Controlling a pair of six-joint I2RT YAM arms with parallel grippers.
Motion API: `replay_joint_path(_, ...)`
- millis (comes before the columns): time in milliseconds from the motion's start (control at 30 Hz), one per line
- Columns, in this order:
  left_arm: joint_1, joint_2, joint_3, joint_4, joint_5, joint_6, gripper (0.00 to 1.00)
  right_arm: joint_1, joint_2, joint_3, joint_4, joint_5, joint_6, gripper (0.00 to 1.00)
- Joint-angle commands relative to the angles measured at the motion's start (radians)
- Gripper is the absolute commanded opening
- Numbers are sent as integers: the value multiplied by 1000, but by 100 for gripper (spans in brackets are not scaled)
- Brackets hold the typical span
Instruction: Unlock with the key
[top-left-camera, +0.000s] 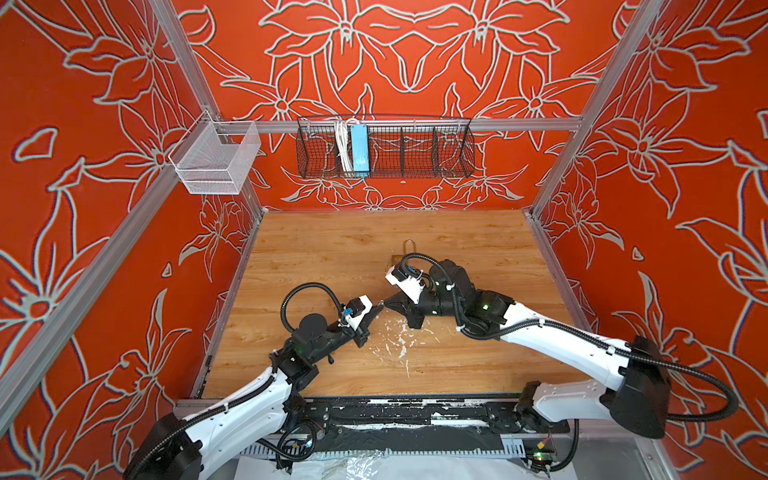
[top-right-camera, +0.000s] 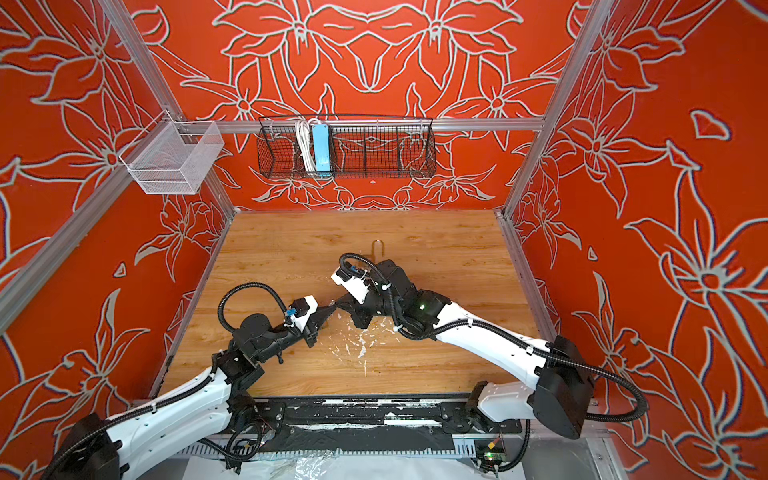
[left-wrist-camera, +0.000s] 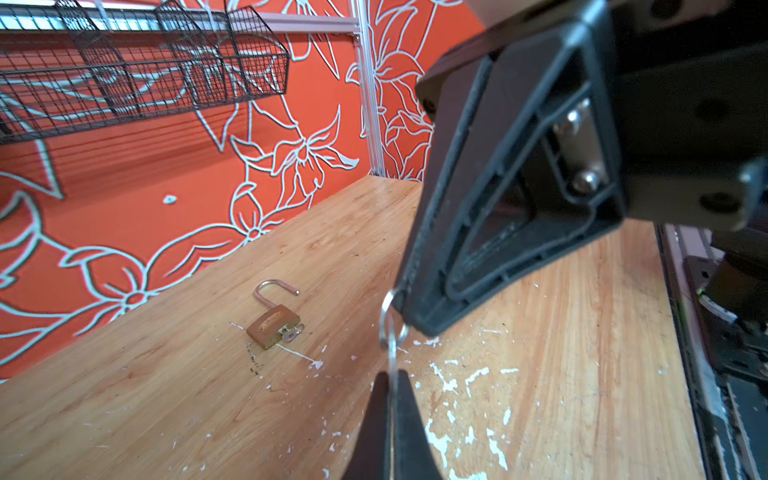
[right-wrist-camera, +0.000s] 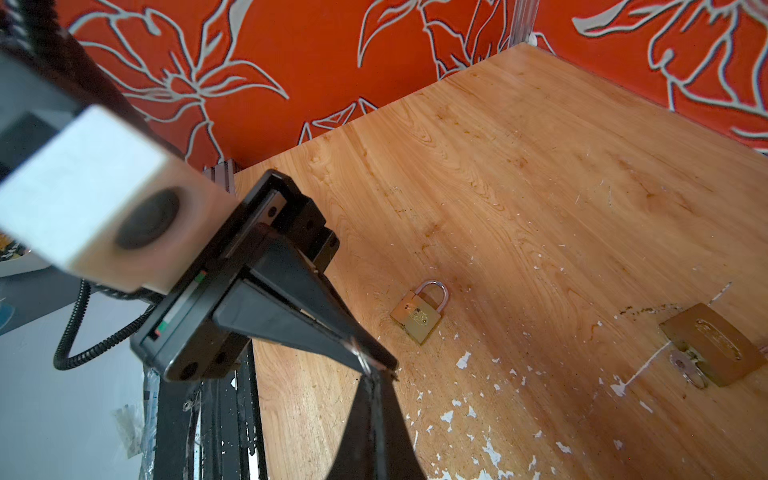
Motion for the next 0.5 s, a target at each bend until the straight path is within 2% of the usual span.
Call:
replay_joint_path(0, -4, -12, 55, -104, 47, 33, 0, -8, -33, 0, 23, 76, 30, 0)
replay_joint_path(133, -4, 4, 111, -209, 22, 7, 0, -13, -75, -40, 29, 133, 49, 0)
replay_joint_path(333, -3, 67, 292, -522, 38, -19, 0, -29, -176, -126, 14, 254, 60, 32)
replay_joint_path(467, -3, 151, 489, -859, 167, 40, 0, -43, -269, -195, 12, 262, 15, 45)
